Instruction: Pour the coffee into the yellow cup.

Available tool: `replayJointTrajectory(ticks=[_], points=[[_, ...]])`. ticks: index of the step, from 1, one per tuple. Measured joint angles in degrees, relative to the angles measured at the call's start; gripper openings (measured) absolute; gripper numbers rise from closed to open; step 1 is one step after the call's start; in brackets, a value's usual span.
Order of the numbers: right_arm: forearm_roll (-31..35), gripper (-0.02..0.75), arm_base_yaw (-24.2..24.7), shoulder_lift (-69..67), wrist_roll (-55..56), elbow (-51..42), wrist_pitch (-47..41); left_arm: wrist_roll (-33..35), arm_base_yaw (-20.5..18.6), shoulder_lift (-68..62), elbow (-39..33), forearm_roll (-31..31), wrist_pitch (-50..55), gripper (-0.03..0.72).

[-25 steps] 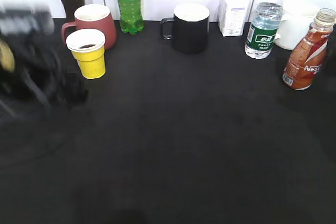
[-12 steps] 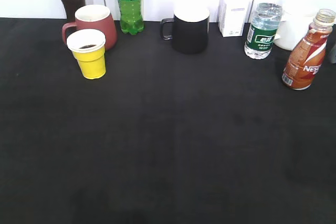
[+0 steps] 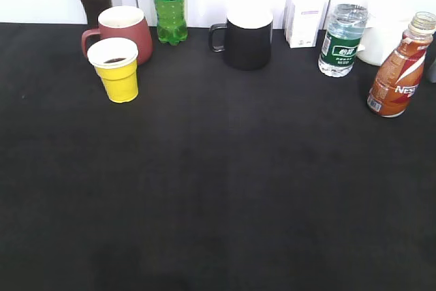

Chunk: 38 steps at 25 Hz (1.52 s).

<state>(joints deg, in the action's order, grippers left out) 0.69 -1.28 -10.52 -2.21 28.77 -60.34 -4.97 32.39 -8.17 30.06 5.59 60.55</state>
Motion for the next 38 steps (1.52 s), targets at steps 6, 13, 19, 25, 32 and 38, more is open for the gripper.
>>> replayJointTrajectory(ticks=[6, 13, 19, 25, 32, 38], points=[[0.29, 0.589, 0.00, 0.00, 0.35, 0.00, 0.26, 0.00, 0.00, 0.00, 0.00, -0.15, 0.00, 0.435], [0.29, 0.589, 0.00, 5.42, 0.40, 0.00, 0.58, 0.02, -5.17, 0.07, 0.00, -0.20, 0.00, 0.412], [0.29, 0.589, 0.00, 11.01, 0.45, 0.00, 0.65, 0.02, -19.25, 5.69, -0.11, -0.20, 0.26, 0.342], [0.29, 0.589, 0.00, 11.01, 0.45, 0.00, 0.65, 0.02, -27.91, 8.49, -0.11, -0.20, 0.26, 0.298], [0.29, 0.589, 0.00, 11.01, 0.51, 0.00, 0.71, 0.02, -33.47, 8.61, -0.11, -0.20, 0.26, 0.258], [0.29, 0.589, 0.00, 11.01, 0.51, 0.00, 0.71, 0.02, -33.53, 8.61, -0.11, -0.20, 0.26, 0.242]])
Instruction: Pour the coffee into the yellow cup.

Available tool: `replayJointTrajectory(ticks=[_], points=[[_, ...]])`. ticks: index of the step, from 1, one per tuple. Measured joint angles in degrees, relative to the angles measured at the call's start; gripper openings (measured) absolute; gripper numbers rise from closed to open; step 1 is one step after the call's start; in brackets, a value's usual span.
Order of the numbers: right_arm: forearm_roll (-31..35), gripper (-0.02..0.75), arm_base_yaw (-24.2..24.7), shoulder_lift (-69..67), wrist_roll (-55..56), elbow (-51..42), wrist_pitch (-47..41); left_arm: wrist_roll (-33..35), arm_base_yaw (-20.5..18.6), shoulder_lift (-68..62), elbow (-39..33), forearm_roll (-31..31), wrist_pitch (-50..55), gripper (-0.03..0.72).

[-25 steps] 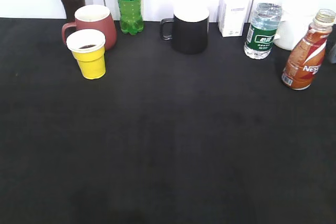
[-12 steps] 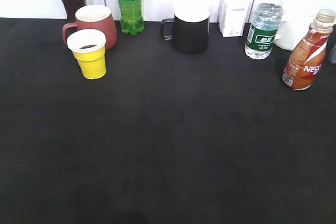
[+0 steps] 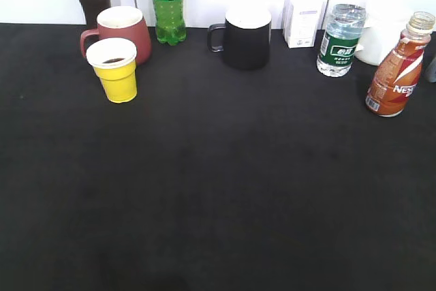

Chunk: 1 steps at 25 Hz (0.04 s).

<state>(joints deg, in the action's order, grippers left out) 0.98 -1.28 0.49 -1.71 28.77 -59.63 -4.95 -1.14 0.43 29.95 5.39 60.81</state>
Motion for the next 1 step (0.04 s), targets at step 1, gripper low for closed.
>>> replayJointTrajectory(ticks=[1], points=[[0.00, 0.589, 0.00, 0.00, 0.00, 0.00, 0.00, 0.00, 0.00, 0.00, 0.00, 0.00, 0.00, 0.241]])
